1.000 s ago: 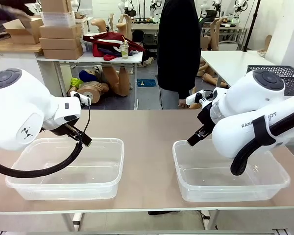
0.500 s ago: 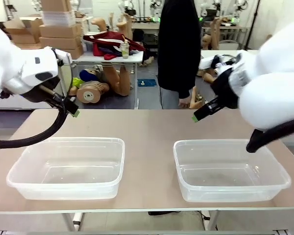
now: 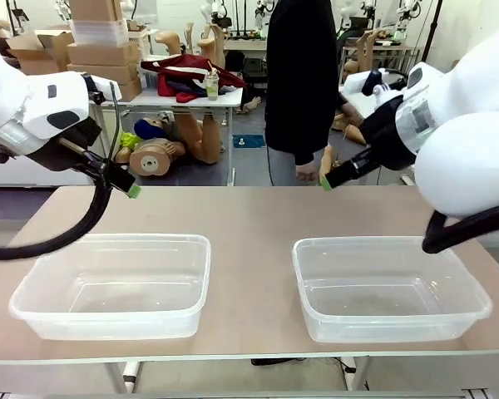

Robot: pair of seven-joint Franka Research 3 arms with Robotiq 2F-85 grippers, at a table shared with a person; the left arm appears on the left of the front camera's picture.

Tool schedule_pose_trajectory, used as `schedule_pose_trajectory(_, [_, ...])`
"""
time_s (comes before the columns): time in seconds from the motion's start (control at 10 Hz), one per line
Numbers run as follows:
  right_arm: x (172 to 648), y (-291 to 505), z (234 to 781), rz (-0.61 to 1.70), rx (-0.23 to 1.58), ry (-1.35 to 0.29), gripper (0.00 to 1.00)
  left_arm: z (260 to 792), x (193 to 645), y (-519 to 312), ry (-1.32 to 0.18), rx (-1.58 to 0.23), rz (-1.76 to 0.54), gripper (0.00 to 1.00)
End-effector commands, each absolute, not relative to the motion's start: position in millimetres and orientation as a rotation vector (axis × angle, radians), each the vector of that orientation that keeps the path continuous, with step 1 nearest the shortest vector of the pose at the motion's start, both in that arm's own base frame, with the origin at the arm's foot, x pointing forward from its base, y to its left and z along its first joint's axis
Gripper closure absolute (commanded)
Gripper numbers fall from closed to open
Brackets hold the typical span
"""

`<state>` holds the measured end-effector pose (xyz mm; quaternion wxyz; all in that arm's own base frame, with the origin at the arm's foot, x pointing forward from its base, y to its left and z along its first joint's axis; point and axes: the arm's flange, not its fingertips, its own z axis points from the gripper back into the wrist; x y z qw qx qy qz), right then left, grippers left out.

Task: Sort the waste into each basket.
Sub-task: Pick up the Organizing box on the left side of the table and lift it.

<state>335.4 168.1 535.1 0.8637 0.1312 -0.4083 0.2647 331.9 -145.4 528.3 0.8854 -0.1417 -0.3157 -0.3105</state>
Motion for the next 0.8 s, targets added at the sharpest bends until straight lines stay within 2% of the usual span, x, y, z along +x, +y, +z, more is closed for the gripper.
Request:
schedule_pose_trajectory(0.0, [281, 113, 488, 0.505, 0.828, -1.122, 0.00, 554, 314, -88, -0.534, -0.853, -0.732, 0.00])
schedule_pose_trajectory(0.1, [265, 94, 480, 0.503, 0.976, -1.171, 0.00, 561, 307, -62, -0.569, -0.989, -0.673, 0.00])
schedule_pose_trajectory(0.2, [256, 76, 469, 0.472, 1.083, -1.140, 0.00, 563, 299, -40, -0.633, -1.027, -0.618, 0.00])
schedule_pose_trajectory(0.4, [248, 55, 443, 0.504, 1.208, -1.080, 0.00, 557, 291, -19, -0.716, -1.061, -0.585, 0.00])
schedule_pose_trajectory(0.5, [244, 43, 426, 0.551, 1.215, -1.013, 0.00, 549, 294, -10, -0.748, -1.054, -0.529, 0.00])
schedule_pose_trajectory(0.7, [233, 21, 400, 0.633, 1.157, -0.635, 0.00, 534, 299, -7, -0.700, -0.921, -0.486, 0.00])
